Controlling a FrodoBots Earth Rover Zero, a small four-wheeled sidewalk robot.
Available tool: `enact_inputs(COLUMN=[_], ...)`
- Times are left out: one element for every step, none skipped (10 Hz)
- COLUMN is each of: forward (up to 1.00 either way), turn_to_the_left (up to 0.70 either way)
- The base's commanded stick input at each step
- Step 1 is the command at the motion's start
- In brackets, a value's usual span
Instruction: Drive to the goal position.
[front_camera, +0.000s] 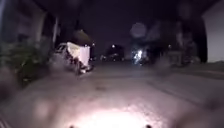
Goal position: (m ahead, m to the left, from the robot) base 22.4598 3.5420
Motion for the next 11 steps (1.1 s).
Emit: enact_inputs(forward=[0.70,0.70,0.70,0.70,0.70,0.70,0.70,0.70,0.70,0.70,0.70], turn_to_the_left=[0.00,0.00,0.00,0.00,0.00,0.00,0.00,0.00,0.00,0.00,0.00])
